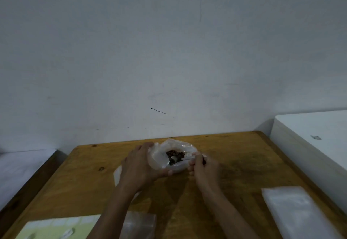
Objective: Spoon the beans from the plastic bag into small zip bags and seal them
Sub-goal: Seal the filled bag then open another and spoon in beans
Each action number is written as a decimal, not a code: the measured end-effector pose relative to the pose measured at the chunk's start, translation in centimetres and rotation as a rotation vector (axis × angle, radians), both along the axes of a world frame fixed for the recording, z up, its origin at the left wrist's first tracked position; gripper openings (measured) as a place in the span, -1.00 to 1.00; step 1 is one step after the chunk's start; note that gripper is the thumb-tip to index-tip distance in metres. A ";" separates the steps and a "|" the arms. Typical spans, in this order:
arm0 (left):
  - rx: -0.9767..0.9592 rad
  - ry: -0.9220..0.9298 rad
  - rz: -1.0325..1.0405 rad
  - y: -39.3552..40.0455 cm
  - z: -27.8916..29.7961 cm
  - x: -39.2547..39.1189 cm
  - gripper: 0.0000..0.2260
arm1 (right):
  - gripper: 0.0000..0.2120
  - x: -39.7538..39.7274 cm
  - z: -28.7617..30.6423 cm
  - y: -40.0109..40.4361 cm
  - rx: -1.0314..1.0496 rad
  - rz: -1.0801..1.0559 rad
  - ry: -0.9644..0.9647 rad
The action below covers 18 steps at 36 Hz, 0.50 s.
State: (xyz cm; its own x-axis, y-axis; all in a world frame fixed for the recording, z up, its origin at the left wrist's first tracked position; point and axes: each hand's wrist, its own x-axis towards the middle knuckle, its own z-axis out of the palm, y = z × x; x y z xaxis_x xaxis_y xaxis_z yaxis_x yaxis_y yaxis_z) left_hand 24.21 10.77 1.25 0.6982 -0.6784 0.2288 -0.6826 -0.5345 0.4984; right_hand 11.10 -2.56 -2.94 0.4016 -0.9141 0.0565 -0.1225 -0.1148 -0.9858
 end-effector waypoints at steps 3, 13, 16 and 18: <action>0.023 -0.017 -0.013 -0.2 -0.4 0.2 -0.06 | -0.74 0.2 0.5 0.2 0.220 -0.054 -0.081; 0.023 0.003 -0.011 -0.5 -0.3 0.3 -0.03 | -0.75 -2.5 3.4 -1.1 0.231 -0.086 -0.293; 0.033 -0.006 -0.016 -0.6 -0.2 0.0 -0.03 | -0.76 -3.4 4.4 -0.9 0.177 -0.032 -0.332; 0.029 0.003 -0.021 -0.6 -0.1 -0.2 -0.03 | -0.75 -3.9 4.8 -0.4 0.124 0.015 -0.323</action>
State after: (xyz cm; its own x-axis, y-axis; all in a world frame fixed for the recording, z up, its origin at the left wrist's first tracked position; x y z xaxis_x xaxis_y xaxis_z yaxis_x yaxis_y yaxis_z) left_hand 23.97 10.13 1.15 0.6845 -0.6990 0.2070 -0.6923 -0.5343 0.4850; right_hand 7.17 -2.95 1.87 0.3941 -0.9163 0.0715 0.1991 0.0092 -0.9799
